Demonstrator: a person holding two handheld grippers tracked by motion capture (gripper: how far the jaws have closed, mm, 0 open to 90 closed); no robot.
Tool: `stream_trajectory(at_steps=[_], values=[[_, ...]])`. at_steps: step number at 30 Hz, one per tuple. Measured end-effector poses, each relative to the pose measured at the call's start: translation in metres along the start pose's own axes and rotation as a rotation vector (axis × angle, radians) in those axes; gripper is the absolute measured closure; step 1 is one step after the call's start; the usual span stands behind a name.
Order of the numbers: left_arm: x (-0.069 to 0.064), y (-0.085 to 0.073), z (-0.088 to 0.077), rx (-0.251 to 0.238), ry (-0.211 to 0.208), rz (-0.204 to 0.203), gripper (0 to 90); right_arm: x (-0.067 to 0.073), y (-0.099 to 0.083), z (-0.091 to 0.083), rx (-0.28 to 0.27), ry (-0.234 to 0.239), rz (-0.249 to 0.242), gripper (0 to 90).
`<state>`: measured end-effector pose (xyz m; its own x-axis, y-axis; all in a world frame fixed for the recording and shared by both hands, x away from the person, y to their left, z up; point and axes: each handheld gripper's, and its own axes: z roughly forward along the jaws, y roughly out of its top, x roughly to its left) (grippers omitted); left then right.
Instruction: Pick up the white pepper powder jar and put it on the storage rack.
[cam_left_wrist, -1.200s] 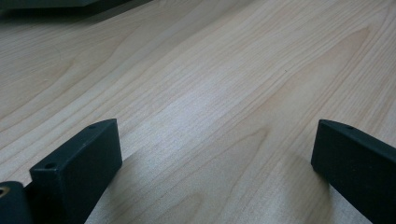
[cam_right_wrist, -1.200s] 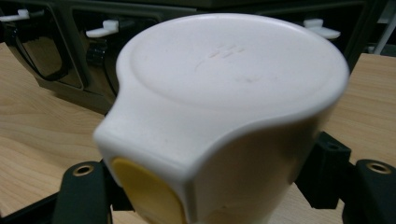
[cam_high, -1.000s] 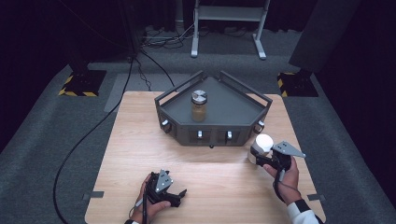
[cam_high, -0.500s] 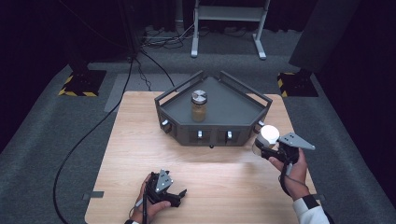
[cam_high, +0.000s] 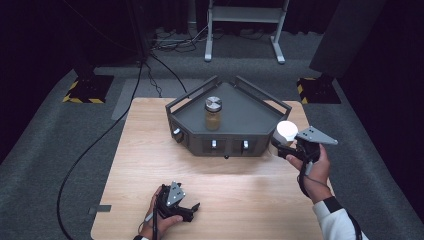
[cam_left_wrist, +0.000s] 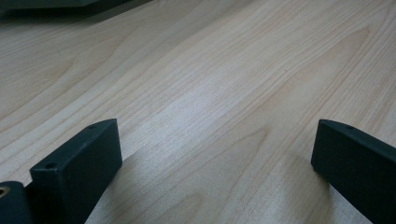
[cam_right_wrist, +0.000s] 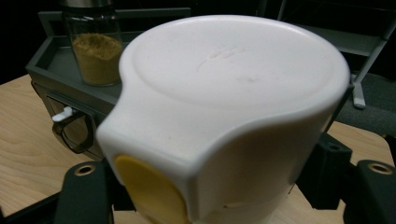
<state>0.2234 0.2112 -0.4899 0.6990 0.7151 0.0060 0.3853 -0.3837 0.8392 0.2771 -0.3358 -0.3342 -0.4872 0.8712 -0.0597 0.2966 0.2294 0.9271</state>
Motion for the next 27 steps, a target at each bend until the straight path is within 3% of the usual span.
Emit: stream_trajectory(at_steps=[14,27], values=[[0.000,0.000,0.000,0.001,0.001,0.001,1.7,0.003,0.032,-0.001,-0.048,0.013,-0.008,30.1],[0.000,0.000,0.000,0.001,0.001,0.001,1.8,0.003,0.053,0.021,-0.070,0.020,-0.012,30.1]])
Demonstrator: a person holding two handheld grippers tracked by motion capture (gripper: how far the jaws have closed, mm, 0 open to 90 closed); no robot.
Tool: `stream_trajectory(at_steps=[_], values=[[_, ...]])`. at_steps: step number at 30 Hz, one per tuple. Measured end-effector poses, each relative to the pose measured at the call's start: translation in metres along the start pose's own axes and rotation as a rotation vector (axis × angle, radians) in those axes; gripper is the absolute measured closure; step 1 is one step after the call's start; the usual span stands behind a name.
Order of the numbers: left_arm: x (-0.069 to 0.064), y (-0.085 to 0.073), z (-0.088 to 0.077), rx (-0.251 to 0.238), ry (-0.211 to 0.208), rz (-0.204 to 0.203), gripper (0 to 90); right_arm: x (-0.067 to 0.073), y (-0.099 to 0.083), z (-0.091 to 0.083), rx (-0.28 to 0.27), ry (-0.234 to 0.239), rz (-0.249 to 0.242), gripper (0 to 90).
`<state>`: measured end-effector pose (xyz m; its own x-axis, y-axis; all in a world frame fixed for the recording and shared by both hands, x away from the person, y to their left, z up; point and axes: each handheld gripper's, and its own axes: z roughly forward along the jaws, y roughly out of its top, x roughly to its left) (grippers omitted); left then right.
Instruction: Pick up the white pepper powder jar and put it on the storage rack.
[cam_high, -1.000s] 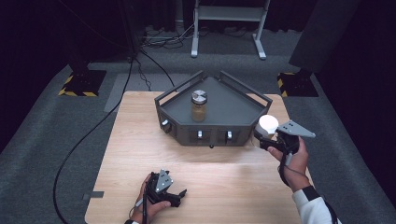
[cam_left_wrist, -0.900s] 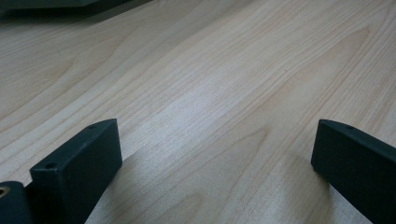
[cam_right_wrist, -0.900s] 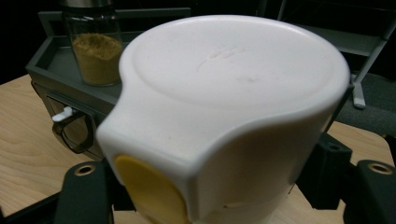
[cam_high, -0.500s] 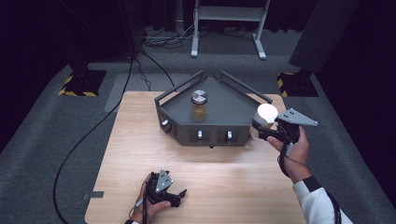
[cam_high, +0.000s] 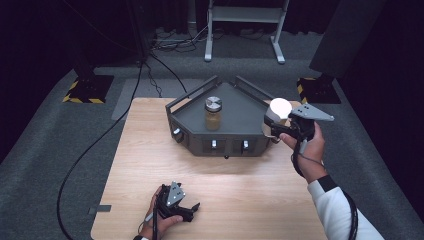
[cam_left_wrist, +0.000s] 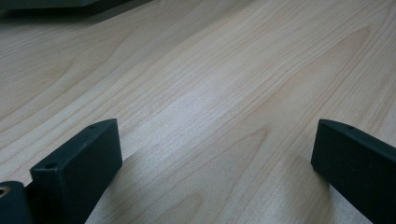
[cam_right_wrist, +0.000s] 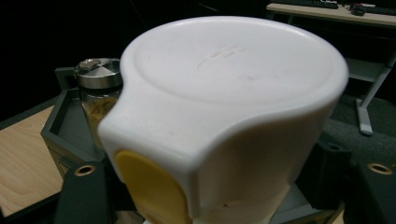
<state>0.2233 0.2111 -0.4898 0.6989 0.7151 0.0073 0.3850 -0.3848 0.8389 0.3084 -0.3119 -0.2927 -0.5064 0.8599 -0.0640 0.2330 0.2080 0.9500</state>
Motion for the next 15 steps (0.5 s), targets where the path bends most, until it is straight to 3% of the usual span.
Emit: stream_trajectory(at_steps=[15], values=[[0.000,0.000,0.000,0.000,0.000,0.001,1.8,0.001,0.006,0.039,0.032,-0.014,0.018,30.1]])
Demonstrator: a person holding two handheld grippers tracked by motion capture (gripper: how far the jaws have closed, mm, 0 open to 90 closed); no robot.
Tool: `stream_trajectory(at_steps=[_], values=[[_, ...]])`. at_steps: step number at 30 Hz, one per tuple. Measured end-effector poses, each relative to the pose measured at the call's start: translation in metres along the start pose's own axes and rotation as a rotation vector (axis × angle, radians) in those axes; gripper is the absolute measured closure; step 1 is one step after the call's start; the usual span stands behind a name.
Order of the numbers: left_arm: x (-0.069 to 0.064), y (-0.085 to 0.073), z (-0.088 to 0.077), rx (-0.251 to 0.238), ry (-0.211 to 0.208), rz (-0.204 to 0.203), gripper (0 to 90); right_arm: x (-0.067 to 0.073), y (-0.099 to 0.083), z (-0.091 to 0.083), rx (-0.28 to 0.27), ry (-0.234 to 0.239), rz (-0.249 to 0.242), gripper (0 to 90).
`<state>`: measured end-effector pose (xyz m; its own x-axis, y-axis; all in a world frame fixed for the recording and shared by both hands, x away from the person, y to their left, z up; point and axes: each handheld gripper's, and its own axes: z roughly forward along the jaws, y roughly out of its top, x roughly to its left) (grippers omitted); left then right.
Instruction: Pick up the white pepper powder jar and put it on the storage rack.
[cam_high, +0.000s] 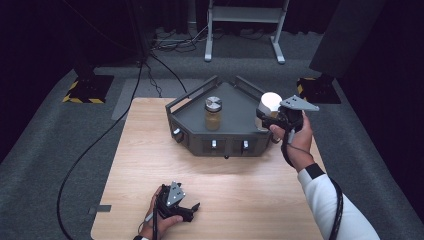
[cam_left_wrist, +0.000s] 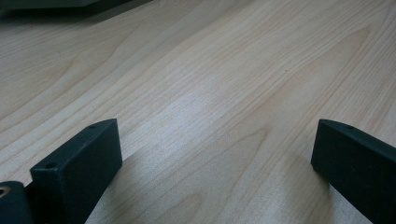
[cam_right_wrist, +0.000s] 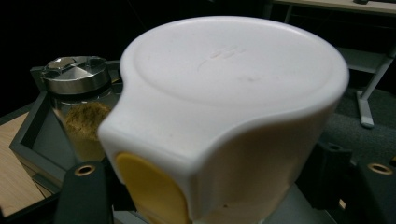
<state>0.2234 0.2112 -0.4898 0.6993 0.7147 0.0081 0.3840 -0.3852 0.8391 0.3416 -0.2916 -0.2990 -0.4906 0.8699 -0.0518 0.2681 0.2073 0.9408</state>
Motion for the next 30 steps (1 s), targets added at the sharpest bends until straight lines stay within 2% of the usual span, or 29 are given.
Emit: stream_trajectory(at_steps=[13,30], values=[[0.000,0.000,0.000,0.000,0.000,-0.001,1.8,-0.002,0.002,0.024,0.017,0.002,0.005,30.1],[0.000,0.000,0.000,-0.001,0.000,0.000,1.8,-0.004,-0.009,0.037,0.052,-0.012,0.009,30.1]])
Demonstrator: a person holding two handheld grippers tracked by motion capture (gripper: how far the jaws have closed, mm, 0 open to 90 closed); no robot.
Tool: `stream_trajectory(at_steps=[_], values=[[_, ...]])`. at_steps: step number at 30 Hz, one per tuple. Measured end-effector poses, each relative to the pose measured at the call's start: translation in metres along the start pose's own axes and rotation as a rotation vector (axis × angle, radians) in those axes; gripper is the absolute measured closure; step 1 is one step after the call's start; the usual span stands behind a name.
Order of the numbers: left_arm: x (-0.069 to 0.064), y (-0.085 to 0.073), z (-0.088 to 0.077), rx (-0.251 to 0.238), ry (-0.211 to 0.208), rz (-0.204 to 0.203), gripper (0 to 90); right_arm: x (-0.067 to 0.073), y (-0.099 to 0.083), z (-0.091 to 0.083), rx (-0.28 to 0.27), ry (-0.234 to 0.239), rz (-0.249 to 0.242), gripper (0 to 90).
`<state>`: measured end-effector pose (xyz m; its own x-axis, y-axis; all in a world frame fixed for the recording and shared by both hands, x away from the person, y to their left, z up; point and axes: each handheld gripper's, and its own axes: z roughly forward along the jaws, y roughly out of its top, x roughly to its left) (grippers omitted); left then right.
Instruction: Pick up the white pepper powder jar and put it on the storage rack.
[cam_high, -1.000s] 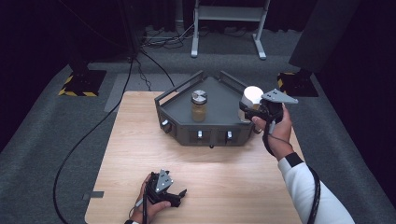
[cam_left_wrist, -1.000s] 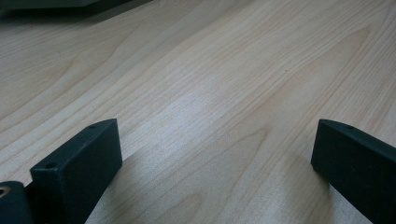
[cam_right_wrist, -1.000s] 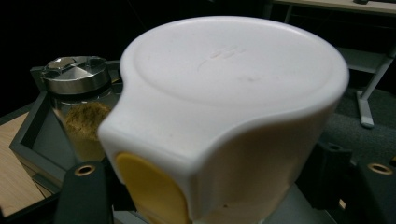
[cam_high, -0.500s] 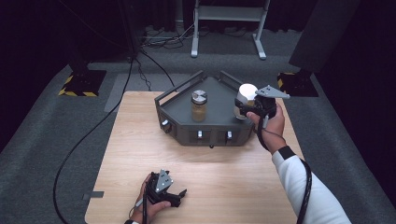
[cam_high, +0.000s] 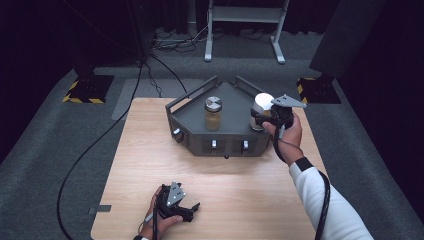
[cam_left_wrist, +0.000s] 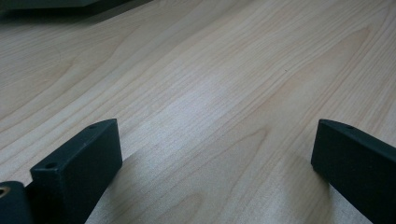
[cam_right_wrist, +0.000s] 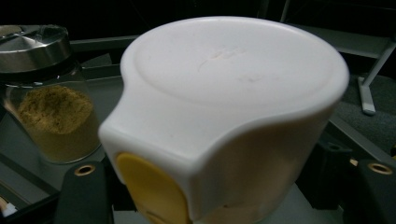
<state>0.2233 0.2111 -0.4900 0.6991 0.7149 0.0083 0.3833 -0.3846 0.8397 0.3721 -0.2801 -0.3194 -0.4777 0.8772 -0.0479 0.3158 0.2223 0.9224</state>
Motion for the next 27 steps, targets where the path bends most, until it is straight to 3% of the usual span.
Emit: stream_trajectory(at_steps=[20,27], values=[[0.000,0.000,0.000,0.000,0.000,0.000,1.8,-0.005,-0.010,0.002,-0.018,0.005,0.018,29.4],[0.001,0.000,0.000,0.000,-0.004,0.002,1.8,-0.003,-0.011,0.004,0.000,0.003,-0.022,18.3]])
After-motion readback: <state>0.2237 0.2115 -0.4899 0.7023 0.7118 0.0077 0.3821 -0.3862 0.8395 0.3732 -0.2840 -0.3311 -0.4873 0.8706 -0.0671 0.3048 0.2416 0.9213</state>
